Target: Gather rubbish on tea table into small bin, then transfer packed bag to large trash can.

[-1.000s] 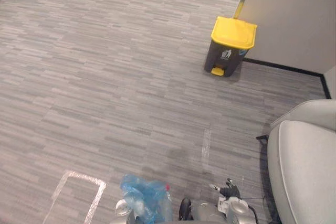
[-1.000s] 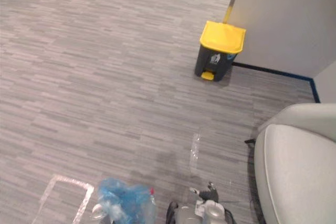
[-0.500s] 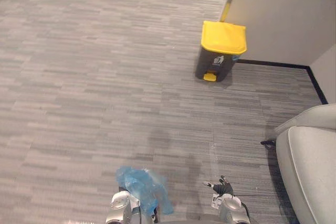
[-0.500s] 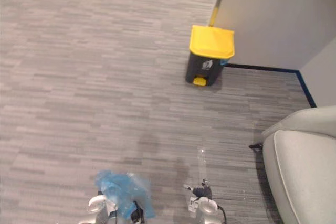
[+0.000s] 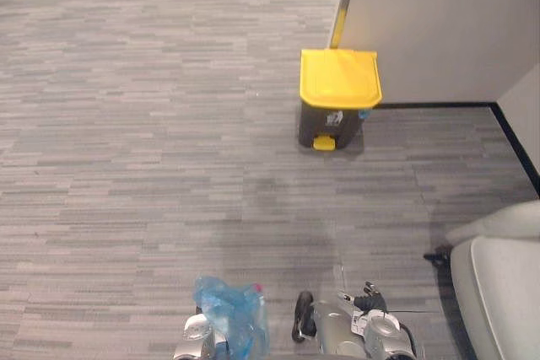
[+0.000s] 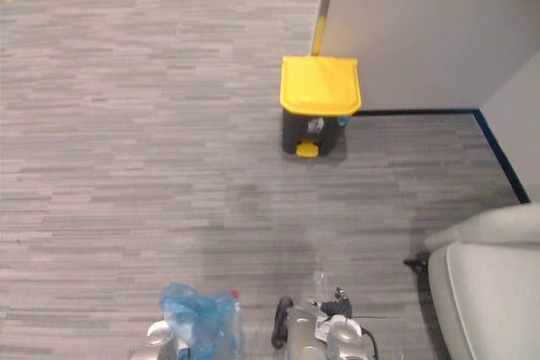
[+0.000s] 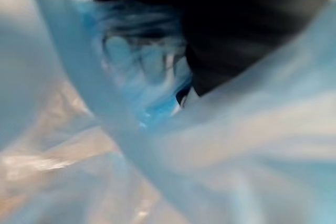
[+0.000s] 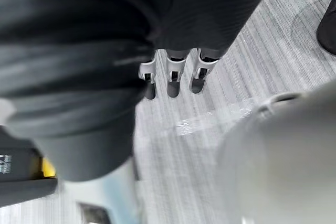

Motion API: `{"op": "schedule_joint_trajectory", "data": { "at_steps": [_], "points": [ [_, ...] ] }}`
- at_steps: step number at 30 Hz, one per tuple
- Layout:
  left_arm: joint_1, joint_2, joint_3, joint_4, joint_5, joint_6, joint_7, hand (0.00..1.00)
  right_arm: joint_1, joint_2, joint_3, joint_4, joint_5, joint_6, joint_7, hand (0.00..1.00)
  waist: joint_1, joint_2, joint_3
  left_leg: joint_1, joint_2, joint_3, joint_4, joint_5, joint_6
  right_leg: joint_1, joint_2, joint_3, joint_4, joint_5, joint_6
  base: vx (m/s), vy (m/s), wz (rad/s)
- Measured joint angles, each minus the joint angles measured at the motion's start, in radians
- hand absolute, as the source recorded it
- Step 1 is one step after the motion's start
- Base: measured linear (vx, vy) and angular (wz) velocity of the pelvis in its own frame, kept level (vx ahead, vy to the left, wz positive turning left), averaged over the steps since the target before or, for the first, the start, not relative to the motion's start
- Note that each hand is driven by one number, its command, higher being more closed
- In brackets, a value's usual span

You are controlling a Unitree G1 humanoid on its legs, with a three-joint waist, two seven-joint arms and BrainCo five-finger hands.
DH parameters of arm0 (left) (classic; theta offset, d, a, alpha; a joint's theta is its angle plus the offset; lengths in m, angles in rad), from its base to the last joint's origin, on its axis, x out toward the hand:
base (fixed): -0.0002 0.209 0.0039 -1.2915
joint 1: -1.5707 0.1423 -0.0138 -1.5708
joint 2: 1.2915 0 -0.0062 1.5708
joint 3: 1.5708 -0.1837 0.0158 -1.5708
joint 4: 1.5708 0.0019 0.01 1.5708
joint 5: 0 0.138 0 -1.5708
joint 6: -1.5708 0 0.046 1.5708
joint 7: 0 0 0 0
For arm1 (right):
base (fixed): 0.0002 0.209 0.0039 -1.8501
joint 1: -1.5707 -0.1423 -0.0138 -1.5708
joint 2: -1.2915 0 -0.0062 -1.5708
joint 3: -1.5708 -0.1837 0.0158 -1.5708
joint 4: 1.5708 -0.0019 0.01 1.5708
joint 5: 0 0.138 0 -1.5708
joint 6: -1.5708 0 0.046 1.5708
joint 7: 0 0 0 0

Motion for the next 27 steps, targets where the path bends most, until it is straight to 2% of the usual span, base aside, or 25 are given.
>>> {"op": "schedule_joint_trajectory", "data": {
  "at_steps": [1,3,6,7,8,9,10,11,12,13,15,16,17,19,22,23,24,25,26,27],
  "points": [
    [-0.003,-0.001,0.002,-0.02,0.0,-0.002,-0.003,1.0,-0.001,0.016,-0.005,-0.002,0.001,-0.002,0.001,0.0,0.005,-0.016,-0.007,-0.066,0.004,0.034,-0.016,-0.021,0.017,0.032,0.0,0.01,-0.027,-0.004,0.004,0.33,-0.043,-0.36],
    [-0.004,-0.005,0.003,-0.036,0.0,-0.002,-0.005,1.0,-0.001,0.037,-0.015,-0.013,0.001,-0.003,0.0,0.0,0.009,-0.024,-0.004,-0.13,0.0,0.076,-0.141,-0.036,0.034,0.087,-0.002,0.033,-0.071,-0.005,0.013,0.35,0.008,-0.36],
    [-0.019,-0.014,0.004,-0.039,0.0,-0.002,-0.005,1.0,0.009,0.057,-0.04,-0.03,0.001,-0.002,-0.002,0.0,0.025,-0.031,0.003,-0.178,-0.07,0.064,-0.438,-0.015,0.036,0.151,-0.033,0.074,-0.116,-0.013,0.048,0.43,0.164,-0.39],
    [-0.019,-0.024,0.004,-0.038,0.0,-0.003,-0.005,1.0,0.017,0.055,-0.046,-0.03,0.001,-0.002,-0.003,0.0,0.026,-0.032,0.001,-0.185,-0.11,0.035,-0.572,0.038,0.031,0.17,-0.047,0.089,-0.134,-0.024,0.078,0.36,0.233,-0.26],
    [-0.018,-0.027,0.002,-0.035,0.0,-0.002,-0.004,1.0,0.02,0.053,-0.049,-0.029,0.001,-0.002,-0.003,0.0,0.026,-0.028,-0.004,-0.182,-0.124,0.018,-0.62,0.067,0.03,0.172,-0.047,0.096,-0.138,-0.028,0.087,0.34,0.283,-0.48],
    [-0.019,-0.025,-0.005,-0.029,0.0,-0.003,-0.005,1.0,0.021,0.047,-0.048,-0.009,0.001,-0.001,-0.003,0.0,0.034,-0.03,-0.014,-0.168,-0.156,-0.01,-0.641,0.166,0.051,0.181,-0.061,0.136,-0.142,-0.052,0.127,0.37,0.287,-0.36],
    [-0.019,-0.014,-0.003,-0.025,0.0,-0.001,-0.004,1.0,0.029,0.054,-0.039,0.005,0.0,0.001,-0.001,0.0,0.029,-0.058,-0.033,-0.163,-0.19,0.01,-0.639,0.128,0.061,0.182,-0.1,0.156,-0.137,-0.061,0.142,0.39,0.273,-0.37],
    [-0.019,-0.012,-0.004,-0.021,0.0,-0.001,-0.004,1.0,0.034,0.053,-0.038,0.005,-0.001,0.003,0.0,0.0,0.031,-0.069,-0.039,-0.16,-0.2,0.027,-0.631,0.108,0.067,0.182,-0.116,0.167,-0.127,-0.066,0.151,0.41,0.241,-0.28],
    [-0.022,-0.009,-0.004,-0.014,0.0,0.0,-0.003,1.0,0.044,0.056,-0.04,0.003,-0.001,0.004,-0.002,0.0,0.042,-0.072,-0.039,-0.136,-0.214,0.059,-0.614,0.073,0.078,0.168,-0.143,0.189,-0.072,-0.068,0.155,0.4,0.245,-0.6],
    [-0.022,-0.001,-0.005,-0.003,0.0,0.001,-0.003,1.0,0.045,0.056,-0.038,0.002,-0.001,0.005,-0.001,0.0,0.048,-0.07,-0.038,-0.093,-0.223,0.088,-0.611,0.044,0.09,0.127,-0.166,0.222,0.054,-0.066,0.158,0.38,0.245,-0.67],
    [-0.015,0.01,-0.014,0.008,0.0,0.006,0.0,1.0,0.048,0.052,-0.03,0.003,-0.002,0.005,0.002,0.0,0.04,-0.065,-0.039,-0.043,-0.23,0.106,-0.614,0.008,0.099,0.05,-0.189,0.242,0.258,-0.032,0.198,0.35,0.213,-0.36],
    [-0.009,0.021,-0.021,0.012,0.0,0.008,0.003,1.0,0.048,0.052,-0.027,-0.007,-0.004,0.002,0.003,0.0,0.03,-0.06,-0.036,-0.005,-0.231,0.117,-0.62,-0.015,0.103,-0.022,-0.201,0.252,0.427,-0.021,0.219,0.42,0.169,-0.07],
    [-0.009,0.029,-0.021,0.012,0.0,0.009,0.005,1.0,0.047,0.052,-0.026,-0.018,-0.009,0.002,0.004,0.0,0.025,-0.06,-0.036,0.032,-0.231,0.118,-0.63,-0.033,0.106,-0.082,-0.204,0.236,0.544,-0.03,0.204,0.36,0.095,-0.01],
    [-0.003,0.037,-0.02,0.022,-0.001,0.01,0.007,1.0,0.045,0.051,-0.026,-0.025,-0.009,-0.001,0.005,0.0,0.023,-0.059,-0.035,0.107,-0.231,0.121,-0.676,-0.044,0.101,-0.15,-0.207,0.168,0.592,-0.064,0.172,0.36,0.021,0.03],
    [-0.002,0.042,-0.02,0.039,-0.002,0.01,0.009,1.0,0.027,0.049,-0.026,-0.025,-0.01,-0.004,0.005,0.0,0.01,-0.048,-0.028,0.192,-0.211,0.125,-0.731,-0.043,0.1,-0.213,-0.176,0.074,0.483,-0.101,0.133,0.42,-0.078,0.02],
    [-0.002,0.044,-0.021,0.043,-0.002,0.01,0.009,1.0,0.013,0.046,-0.024,-0.025,-0.011,-0.005,0.005,0.0,-0.002,-0.039,-0.026,0.214,-0.194,0.125,-0.746,-0.043,0.099,-0.249,-0.151,0.037,0.38,-0.093,0.122,0.39,-0.155,0.15],
    [0.002,0.056,-0.041,0.046,-0.001,0.009,0.009,1.0,0.008,0.041,-0.012,-0.02,-0.013,-0.004,0.004,0.0,-0.007,-0.044,-0.029,0.238,-0.196,0.121,-0.769,-0.036,0.085,-0.265,-0.12,0.022,0.221,-0.018,0.117,0.5,-0.187,0.22],
    [0.003,0.077,-0.057,0.056,0.0,0.008,0.004,1.0,0.015,0.036,-0.005,0.006,-0.019,-0.004,0.004,0.0,-0.01,-0.084,-0.034,0.262,-0.226,0.102,-0.785,-0.03,0.069,-0.261,-0.114,0.045,0.091,0.171,0.017,0.44,-0.167,0.03],
    [-0.005,0.06,-0.055,0.081,0.0,0.01,0.005,1.0,0.001,0.014,-0.008,0.015,-0.019,-0.004,0.006,0.0,-0.003,-0.047,-0.03,0.284,-0.197,0.08,-0.785,-0.032,0.054,-0.252,-0.093,0.044,0.126,0.144,0.021,0.43,-0.144,-0.11],
    [-0.006,0.051,-0.055,0.081,0.0,0.009,0.004,1.0,-0.001,0.001,-0.01,0.016,-0.019,-0.004,0.006,0.0,-0.002,-0.031,-0.039,0.279,-0.183,0.068,-0.774,-0.025,0.042,-0.249,-0.079,0.042,0.12,0.127,0.016,0.43,-0.169,-0.28]
  ]
}}
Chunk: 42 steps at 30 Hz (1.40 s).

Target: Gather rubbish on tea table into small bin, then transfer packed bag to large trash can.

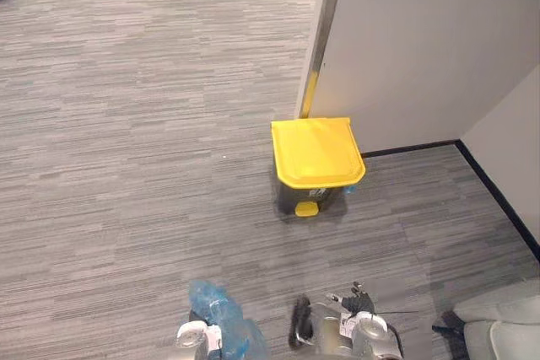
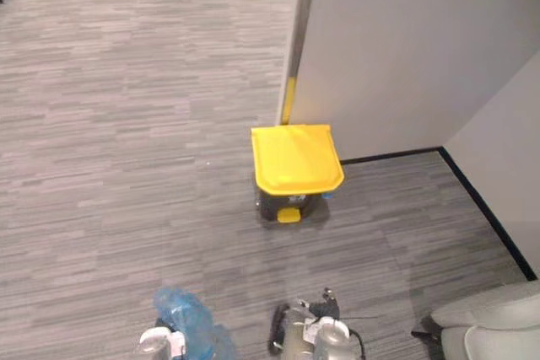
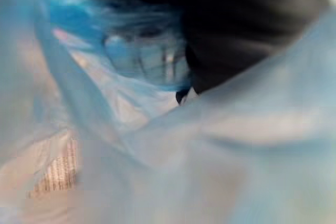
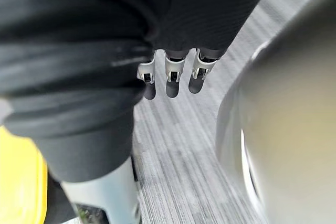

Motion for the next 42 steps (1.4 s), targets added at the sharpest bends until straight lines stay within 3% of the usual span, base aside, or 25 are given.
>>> {"op": "schedule_joint_trajectory", "data": {
  "at_steps": [2,4,5,7,11,12,13,14,15,17,19,21,24,26,27,28,29,30,31,34,37,42],
  "points": [
    [-0.01,-0.023,0.017,-0.001,0.0,-0.001,-0.001,1.0,0.008,-0.021,-0.016,0.0,0.001,0.003,-0.001,0.0,-0.008,0.036,0.008,-0.029,0.047,-0.015,0.13,0.022,-0.035,0.056,0.03,-0.019,-0.027,-0.046,-0.011,0.42,-0.186,-0.02],
    [-0.012,-0.036,0.031,-0.01,0.0,-0.001,-0.002,1.0,0.022,-0.019,-0.021,-0.003,0.003,0.008,-0.002,0.0,-0.008,0.038,0.01,-0.107,0.092,-0.047,0.35,0.056,-0.044,0.122,0.048,-0.025,-0.073,-0.056,-0.016,0.34,-0.147,0.06],
    [-0.008,-0.055,0.037,-0.023,0.0,-0.002,-0.008,1.0,0.031,-0.014,-0.015,-0.005,0.003,0.008,-0.004,0.0,-0.005,0.033,0.014,-0.181,0.133,-0.058,0.547,0.051,-0.049,0.19,0.064,-0.024,-0.123,-0.06,-0.022,0.36,-0.082,-0.08],
    [-0.006,-0.067,0.037,-0.053,0.001,-0.004,-0.013,1.0,0.029,0.001,-0.004,-0.009,0.01,0.007,-0.005,0.0,-0.002,0.021,0.016,-0.262,0.155,-0.04,0.656,0.007,-0.035,0.26,0.067,-0.019,-0.163,-0.069,-0.024,0.33,-0.034,-0.15],
    [-0.006,-0.076,0.038,-0.08,0.001,-0.008,-0.025,1.0,0.026,0.028,-0.014,-0.015,0.02,0.006,-0.007,0.0,0.011,0.012,0.019,-0.366,0.143,0.002,0.464,-0.023,-0.009,0.317,0.063,0.028,-0.212,-0.073,-0.001,0.2,0.085,-0.34],
    [-0.009,-0.076,0.037,-0.079,0.001,-0.008,-0.026,1.0,0.029,0.031,-0.021,-0.014,0.02,0.007,-0.007,0.0,0.017,0.014,0.018,-0.376,0.12,-0.006,0.324,-0.006,-0.001,0.319,0.055,0.048,-0.211,-0.08,0.021,0.18,0.188,-0.39],
    [-0.006,-0.076,0.037,-0.074,0.001,-0.008,-0.027,1.0,0.032,0.025,-0.029,-0.012,0.02,0.005,-0.007,0.0,0.019,0.029,0.009,-0.37,0.089,-0.044,0.172,0.062,0.001,0.315,0.055,0.068,-0.208,-0.088,0.048,0.18,0.207,-0.43],
    [-0.004,-0.076,0.037,-0.073,0.001,-0.008,-0.027,1.0,0.033,0.021,-0.03,-0.009,0.019,0.007,-0.008,0.0,0.02,0.035,0.006,-0.367,0.078,-0.064,0.14,0.127,-0.007,0.31,0.059,0.079,-0.206,-0.094,0.06,0.13,0.193,-0.44],
    [-0.007,-0.073,0.038,-0.066,0.001,-0.008,-0.026,1.0,0.03,0.018,-0.031,0.002,0.019,0.012,-0.009,0.0,0.03,0.021,-0.004,-0.351,0.06,-0.056,0.128,0.141,-0.008,0.312,0.042,0.109,-0.207,-0.095,0.082,0.19,0.226,-0.32],
    [-0.003,-0.06,0.037,-0.056,0.001,-0.009,-0.025,1.0,0.056,0.034,-0.03,-0.003,0.018,0.011,-0.007,0.0,0.028,-0.012,-0.025,-0.318,0.014,-0.01,0.101,0.117,0.017,0.329,-0.007,0.128,-0.226,-0.102,0.119,0.27,0.25,-0.26],
    [-0.003,-0.055,0.035,-0.049,0.001,-0.008,-0.025,1.0,0.056,0.04,-0.03,-0.003,0.017,0.011,-0.006,0.0,0.029,-0.023,-0.032,-0.301,-0.009,0.012,0.098,0.098,0.03,0.329,-0.031,0.143,-0.21,-0.115,0.139,0.2,0.179,-0.26],
    [-0.002,-0.043,0.017,-0.036,0.001,-0.005,-0.022,1.0,0.052,0.044,-0.029,-0.003,0.016,0.011,-0.005,0.0,0.029,-0.016,-0.028,-0.244,-0.043,0.057,0.073,0.07,0.047,0.307,-0.068,0.176,-0.109,-0.135,0.171,0.21,0.19,-0.42],
    [0.0,-0.017,0.006,-0.02,0.0,-0.002,-0.019,1.0,0.04,0.046,-0.028,-0.006,0.007,0.01,-0.004,0.0,0.028,-0.014,-0.027,-0.197,-0.06,0.075,0.039,0.067,0.052,0.224,-0.099,0.159,0.077,-0.128,0.18,0.17,0.128,-0.23],
    [0.001,-0.003,0.001,-0.017,0.0,-0.001,-0.016,1.0,0.029,0.044,-0.028,0.002,0.004,0.01,-0.003,0.0,0.018,-0.009,-0.023,-0.163,-0.055,0.065,0.012,0.067,0.053,0.185,-0.108,0.12,0.168,-0.132,0.162,0.15,0.018,0.13],
    [0.01,0.009,-0.002,-0.017,-0.001,-0.001,-0.013,1.0,0.028,0.043,-0.025,0.009,0.001,0.009,-0.003,0.0,0.014,-0.004,-0.02,-0.143,-0.045,0.054,-0.003,0.067,0.053,0.184,-0.096,0.097,0.145,-0.175,0.154,0.16,-0.073,0.28],
    [0.01,0.016,-0.003,-0.009,-0.001,-0.002,-0.007,1.0,0.025,0.042,-0.025,0.02,0.001,0.008,-0.003,0.0,0.014,-0.01,-0.024,-0.136,-0.041,0.045,-0.006,0.068,0.05,0.176,-0.077,0.08,0.081,-0.176,0.144,0.19,-0.101,0.29],
    [0.01,0.022,-0.006,-0.006,-0.001,-0.002,-0.006,1.0,0.022,0.042,-0.025,0.03,0.0,0.008,-0.003,0.0,0.014,-0.017,-0.028,-0.136,-0.046,0.041,-0.004,0.069,0.049,0.175,-0.069,0.079,0.031,-0.158,0.135,0.15,-0.131,0.28],
    [0.005,0.036,-0.017,0.004,-0.001,-0.001,-0.006,1.0,0.023,0.035,-0.026,0.046,-0.001,0.009,-0.003,0.0,0.009,-0.04,-0.034,-0.134,-0.07,0.009,-0.007,0.071,0.042,0.192,-0.069,0.066,-0.047,-0.124,0.112,0.17,-0.133,0.11],
    [0.004,0.027,-0.019,0.014,-0.001,-0.002,-0.006,1.0,0.018,0.019,-0.026,0.066,0.0,0.009,-0.003,0.0,0.009,-0.008,-0.038,-0.13,-0.053,-0.006,-0.022,0.078,0.032,0.22,-0.048,0.06,-0.093,-0.109,0.107,0.18,-0.117,0.04],
    [0.01,-0.001,-0.01,0.021,-0.001,-0.002,-0.005,1.0,0.016,-0.019,-0.029,0.075,0.0,0.012,-0.003,0.0,0.006,0.037,-0.04,-0.104,-0.029,-0.013,-0.058,0.086,0.019,0.273,-0.008,0.054,-0.187,-0.079,0.097,0.17,-0.072,-0.14],
    [0.018,-0.011,-0.003,0.021,0.0,-0.003,-0.009,1.0,0.031,-0.025,-0.031,0.081,0.001,0.011,-0.004,0.0,0.001,0.034,-0.044,-0.067,-0.015,-0.029,-0.091,0.095,0.006,0.337,0.024,0.054,-0.277,-0.048,0.093,0.11,-0.051,-0.1],
    [0.016,-0.01,-0.007,0.021,0.002,-0.002,-0.028,1.0,0.035,-0.035,-0.031,0.109,0.001,0.011,-0.004,0.0,-0.002,0.022,-0.051,-0.066,-0.025,-0.039,-0.094,0.096,0.005,0.387,0.032,0.063,-0.403,0.022,0.106,0.05,0.032,-0.07]
  ]
}}
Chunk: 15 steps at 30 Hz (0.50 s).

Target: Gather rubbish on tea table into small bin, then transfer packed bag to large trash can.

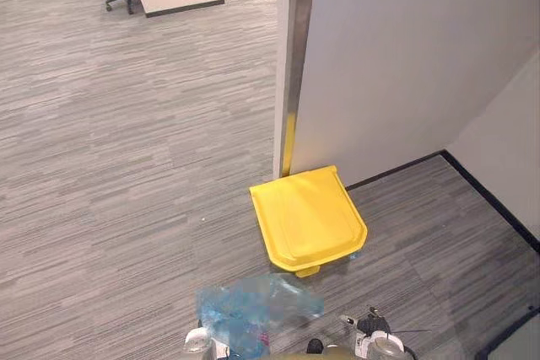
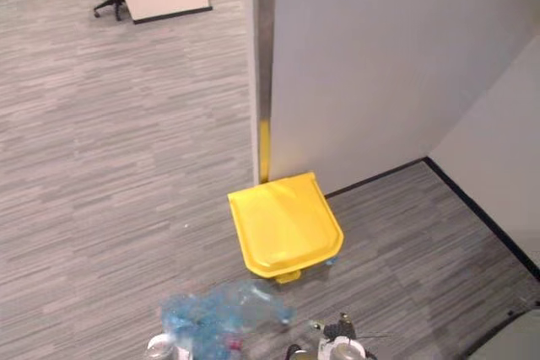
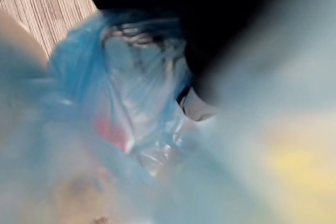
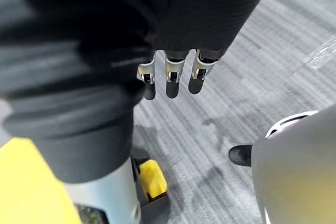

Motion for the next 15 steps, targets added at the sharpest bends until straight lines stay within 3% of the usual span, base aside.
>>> {"op": "schedule_joint_trajectory", "data": {
  "at_steps": [3,15],
  "points": [
    [0.001,0.006,-0.018,0.0,0.001,0.0,0.0,1.0,0.013,-0.002,0.001,0.0,0.0,-0.001,0.002,0.0,0.0,-0.003,-0.002,0.0,-0.02,-0.016,0.003,0.0,0.0,0.026,-0.018,-0.001,-0.037,0.016,0.02,0.01,0.059,0.08],
    [0.01,0.043,-0.024,0.019,0.0,0.0,0.002,1.0,0.016,-0.001,0.002,0.012,0.0,-0.001,0.005,0.0,0.001,-0.013,-0.007,-0.004,-0.043,-0.028,0.003,0.0,0.001,0.03,-0.03,0.017,-0.087,0.063,0.025,-0.02,0.014,-0.04]
  ]
}}
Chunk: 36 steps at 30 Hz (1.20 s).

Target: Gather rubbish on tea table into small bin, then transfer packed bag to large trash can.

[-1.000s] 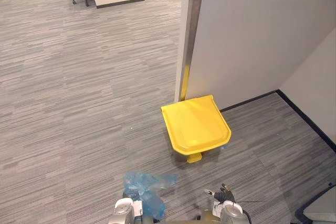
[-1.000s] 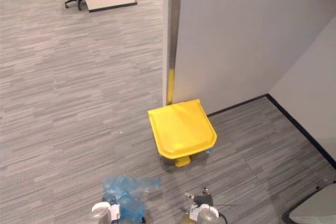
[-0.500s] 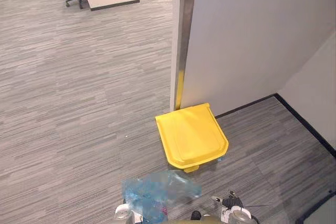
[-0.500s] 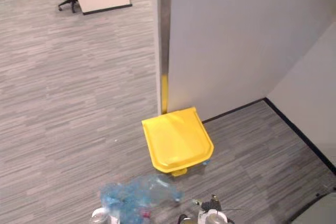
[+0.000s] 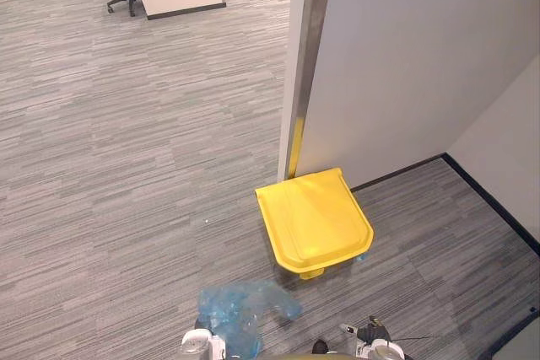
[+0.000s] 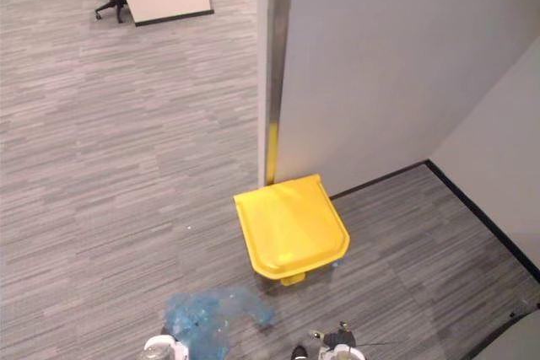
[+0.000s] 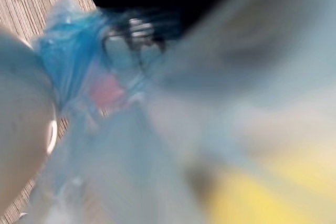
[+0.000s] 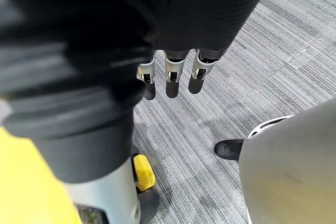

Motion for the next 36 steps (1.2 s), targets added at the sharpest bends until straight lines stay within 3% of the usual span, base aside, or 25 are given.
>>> {"op": "schedule_joint_trajectory", "data": {
  "at_steps": [9,12,14,16,17,18,20,23,24,25,26,27,28,30,34,36],
  "points": [
    [0.02,0.021,0.003,-0.002,-0.002,0.0,0.004,1.0,-0.022,-0.007,0.014,0.025,-0.001,0.001,-0.001,0.0,0.004,-0.009,0.009,-0.04,-0.001,-0.017,0.001,-0.009,0.015,-0.055,0.003,0.016,0.01,0.025,0.003,-0.11,-0.028,-0.05],
    [0.013,0.028,0.008,-0.014,-0.004,0.0,0.004,1.0,-0.041,-0.007,0.013,0.018,-0.001,0.001,-0.001,0.0,0.005,-0.016,0.038,-0.073,-0.009,-0.016,0.057,-0.045,0.039,-0.151,-0.028,0.03,0.188,-0.061,0.02,-0.15,0.012,-0.12],
    [0.013,0.034,0.007,-0.032,-0.004,0.001,0.005,1.0,-0.026,0.008,0.005,-0.053,0.003,0.0,0.0,0.0,-0.002,-0.035,0.065,-0.085,-0.02,-0.043,0.166,-0.126,0.052,-0.223,-0.079,0.031,0.462,-0.145,0.037,-0.16,0.019,0.23],
    [0.008,0.03,0.009,-0.035,-0.004,0.001,0.007,1.0,-0.022,0.012,0.005,-0.075,0.004,-0.003,0.0,0.0,-0.002,-0.026,0.071,-0.077,-0.015,-0.059,0.198,-0.148,0.067,-0.286,-0.103,0.027,0.618,-0.144,0.036,-0.05,0.043,0.3],
    [0.01,0.032,0.015,-0.045,-0.005,0.0,0.009,1.0,-0.021,0.019,0.002,-0.082,0.004,-0.005,-0.001,0.0,-0.002,-0.038,0.074,-0.048,-0.014,-0.071,0.2,-0.153,0.076,-0.322,-0.115,0.014,0.703,-0.167,0.039,0.06,0.005,0.34],
    [0.01,0.031,0.021,-0.046,-0.005,0.0,0.01,1.0,-0.021,0.024,0.004,-0.085,0.003,-0.004,-0.001,0.0,0.0,-0.04,0.076,-0.037,0.0,-0.082,0.201,-0.161,0.076,-0.34,-0.115,-0.027,0.7,-0.192,0.026,0.1,-0.036,0.28],
    [0.008,0.028,0.026,-0.044,-0.004,0.0,0.013,1.0,-0.025,0.024,-0.001,-0.094,0.003,-0.006,-0.001,0.0,0.0,-0.038,0.079,-0.023,0.022,-0.089,0.201,-0.175,0.061,-0.37,-0.102,-0.084,0.601,-0.177,0.015,0.17,-0.073,0.11],
    [-0.004,0.025,0.031,-0.04,-0.003,0.002,0.021,1.0,-0.042,0.026,-0.021,-0.095,0.004,-0.004,-0.002,0.0,0.001,-0.03,0.103,0.002,0.065,-0.09,0.21,-0.212,0.023,-0.405,-0.047,-0.122,0.32,-0.061,0.021,0.32,-0.171,0.01],
    [-0.015,0.027,0.052,-0.039,-0.002,0.001,0.023,1.0,-0.039,0.029,-0.022,-0.097,0.003,0.001,-0.005,0.0,0.006,-0.049,0.118,0.028,0.061,-0.086,0.22,-0.235,-0.003,-0.386,-0.041,-0.099,0.2,-0.021,0.04,0.42,-0.244,0.0],
    [-0.039,0.005,0.065,-0.018,-0.002,0.001,0.028,1.0,-0.055,0.02,-0.039,-0.102,0.003,0.003,-0.005,0.0,0.013,-0.018,0.147,0.058,0.09,-0.098,0.252,-0.27,-0.021,-0.378,-0.02,-0.086,0.254,0.009,0.028,0.4,-0.228,-0.04],
    [-0.048,-0.002,0.07,-0.017,-0.002,0.001,0.027,1.0,-0.063,0.015,-0.043,-0.104,0.001,0.005,-0.007,0.0,0.02,0.0,0.155,0.057,0.104,-0.1,0.258,-0.27,-0.021,-0.39,-0.012,-0.087,0.283,-0.021,0.043,0.29,-0.162,0.02],
    [-0.068,-0.034,0.071,-0.03,-0.001,-0.004,0.026,1.0,-0.064,0.019,-0.069,-0.144,0.003,0.006,-0.008,0.0,0.024,0.016,0.175,0.055,0.112,-0.104,0.275,-0.254,-0.026,-0.442,-0.004,-0.037,0.433,-0.122,0.051,0.24,-0.197,0.44],
    [-0.074,-0.041,0.068,-0.035,0.0,-0.007,0.026,1.0,-0.048,0.026,-0.091,-0.187,0.005,0.004,-0.008,0.0,0.011,0.01,0.177,0.054,0.111,-0.14,0.307,-0.261,-0.029,-0.483,0.002,0.021,0.568,-0.2,0.044,0.25,-0.23,0.69],
    [-0.087,-0.058,0.069,-0.04,0.001,-0.008,0.026,1.0,-0.03,0.025,-0.097,-0.212,0.008,0.002,-0.005,0.0,0.005,-0.001,0.177,0.052,0.122,-0.21,0.371,-0.292,-0.041,-0.509,-0.024,0.004,0.738,-0.301,-0.002,0.27,-0.248,0.83],
    [-0.113,-0.07,0.073,-0.043,-0.001,-0.006,0.027,1.0,-0.057,0.022,-0.097,-0.207,0.007,0.009,-0.003,0.0,0.017,0.028,0.171,-0.032,0.201,-0.254,0.398,-0.293,-0.061,-0.545,0.002,-0.092,0.77,-0.329,-0.015,0.25,-0.226,0.39],
    [-0.12,-0.072,0.07,-0.045,-0.001,-0.005,0.026,1.0,-0.079,0.019,-0.095,-0.173,-0.001,0.024,-0.002,0.0,0.019,0.024,0.17,0.002,0.225,-0.261,0.299,-0.263,-0.104,-0.544,0.008,-0.114,0.774,-0.334,-0.007,0.21,-0.271,0.33]
  ]
}}
